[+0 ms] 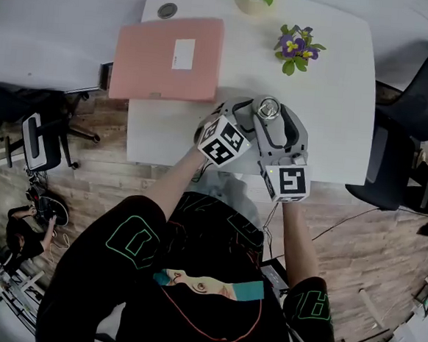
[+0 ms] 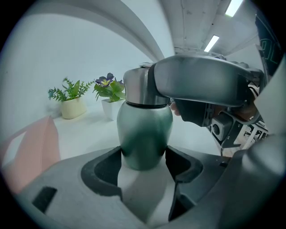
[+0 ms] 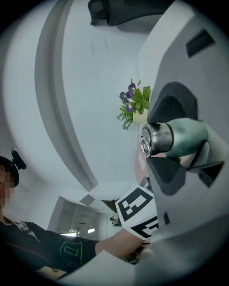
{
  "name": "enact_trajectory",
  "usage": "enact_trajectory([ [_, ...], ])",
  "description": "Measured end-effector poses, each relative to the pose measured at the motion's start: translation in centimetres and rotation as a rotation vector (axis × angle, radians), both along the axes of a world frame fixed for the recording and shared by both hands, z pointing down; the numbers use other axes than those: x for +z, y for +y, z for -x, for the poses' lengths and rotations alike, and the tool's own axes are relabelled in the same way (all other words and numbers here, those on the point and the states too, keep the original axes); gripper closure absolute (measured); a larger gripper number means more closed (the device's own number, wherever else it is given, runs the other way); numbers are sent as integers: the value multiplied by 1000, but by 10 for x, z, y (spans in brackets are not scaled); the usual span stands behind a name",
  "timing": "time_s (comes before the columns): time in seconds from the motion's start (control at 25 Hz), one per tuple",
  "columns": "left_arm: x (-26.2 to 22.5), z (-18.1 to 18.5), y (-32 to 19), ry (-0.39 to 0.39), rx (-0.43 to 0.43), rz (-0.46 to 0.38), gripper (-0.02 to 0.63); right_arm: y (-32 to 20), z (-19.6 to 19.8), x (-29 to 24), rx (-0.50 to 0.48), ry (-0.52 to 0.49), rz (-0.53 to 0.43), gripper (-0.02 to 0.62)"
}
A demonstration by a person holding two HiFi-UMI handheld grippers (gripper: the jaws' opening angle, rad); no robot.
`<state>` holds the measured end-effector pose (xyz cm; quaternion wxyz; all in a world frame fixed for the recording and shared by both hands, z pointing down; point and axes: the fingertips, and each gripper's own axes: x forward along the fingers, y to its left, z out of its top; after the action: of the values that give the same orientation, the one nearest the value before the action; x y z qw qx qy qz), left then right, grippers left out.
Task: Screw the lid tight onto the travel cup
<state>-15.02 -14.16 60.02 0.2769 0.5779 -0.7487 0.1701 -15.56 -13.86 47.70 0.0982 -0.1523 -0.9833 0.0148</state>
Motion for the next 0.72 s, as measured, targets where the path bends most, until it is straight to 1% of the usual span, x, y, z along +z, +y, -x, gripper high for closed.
enact_trajectory([
  [0.2,1,0,0,14,-7,-6,285,-1,-1,2,-101,13,-78,345],
  [0.36,2,0,0,16,-6,-7,287,-4,-3,0,-192,35,-94,327],
  [0.48,1,0,0,14,-5,-4,287,-4,-3,-2,-298,60,-111,321],
  [0.56,1,0,-1,13,-4,-3,287,-4,-3,-2,-373,76,-133,340],
  [0.72,3,-1,0,15,-2,1,287,-2,-2,-4,-528,106,-145,344],
])
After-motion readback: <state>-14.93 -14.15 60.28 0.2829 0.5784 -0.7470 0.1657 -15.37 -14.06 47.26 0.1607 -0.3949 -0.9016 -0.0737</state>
